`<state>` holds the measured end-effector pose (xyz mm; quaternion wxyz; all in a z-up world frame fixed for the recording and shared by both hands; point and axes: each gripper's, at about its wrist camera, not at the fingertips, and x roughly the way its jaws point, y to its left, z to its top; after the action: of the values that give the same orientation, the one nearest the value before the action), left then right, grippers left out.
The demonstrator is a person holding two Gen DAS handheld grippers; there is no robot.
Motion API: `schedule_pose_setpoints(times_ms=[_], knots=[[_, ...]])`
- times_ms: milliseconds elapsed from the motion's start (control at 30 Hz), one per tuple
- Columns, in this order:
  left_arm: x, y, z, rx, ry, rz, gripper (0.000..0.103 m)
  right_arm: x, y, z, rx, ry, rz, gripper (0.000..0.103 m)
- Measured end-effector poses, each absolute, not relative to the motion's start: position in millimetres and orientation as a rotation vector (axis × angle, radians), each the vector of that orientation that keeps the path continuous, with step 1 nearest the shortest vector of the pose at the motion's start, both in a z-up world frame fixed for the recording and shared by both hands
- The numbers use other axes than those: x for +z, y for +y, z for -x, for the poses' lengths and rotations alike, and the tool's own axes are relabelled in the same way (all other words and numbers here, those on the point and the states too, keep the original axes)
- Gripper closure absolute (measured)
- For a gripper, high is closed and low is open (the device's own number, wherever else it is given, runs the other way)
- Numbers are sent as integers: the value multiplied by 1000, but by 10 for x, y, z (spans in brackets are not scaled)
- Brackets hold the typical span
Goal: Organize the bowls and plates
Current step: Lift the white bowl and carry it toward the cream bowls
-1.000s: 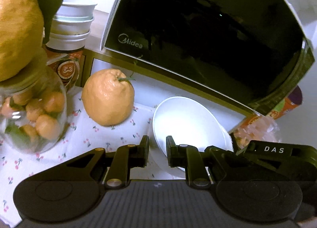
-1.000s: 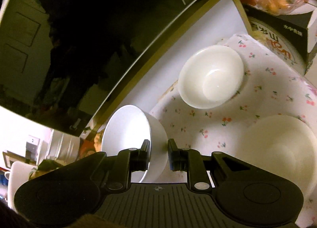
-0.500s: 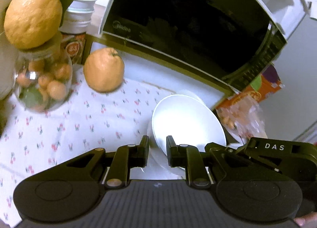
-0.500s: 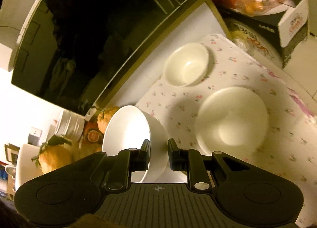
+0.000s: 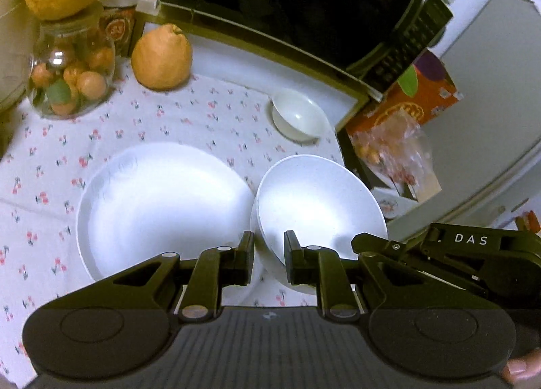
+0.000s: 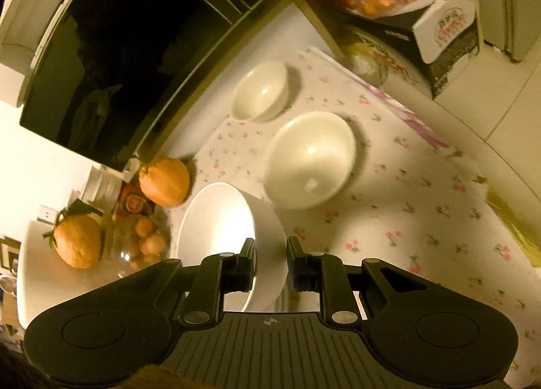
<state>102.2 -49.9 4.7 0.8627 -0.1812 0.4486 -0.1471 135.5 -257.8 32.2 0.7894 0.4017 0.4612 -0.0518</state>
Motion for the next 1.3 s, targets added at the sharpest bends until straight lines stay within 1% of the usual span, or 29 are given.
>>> schedule_pose_setpoints(times_ms=[433, 867, 1300], knots=[[-135, -803, -751, -354, 995, 352, 86, 81, -2933, -938, -160, 1007, -945, 83], [-403, -992, -598, -328, 1039, 318, 86, -261, -3106, -845, -199, 1114, -958, 83], [-467, -1050, -577, -313, 1057, 282, 86, -370, -3133, -824, -214, 1147, -958, 81]])
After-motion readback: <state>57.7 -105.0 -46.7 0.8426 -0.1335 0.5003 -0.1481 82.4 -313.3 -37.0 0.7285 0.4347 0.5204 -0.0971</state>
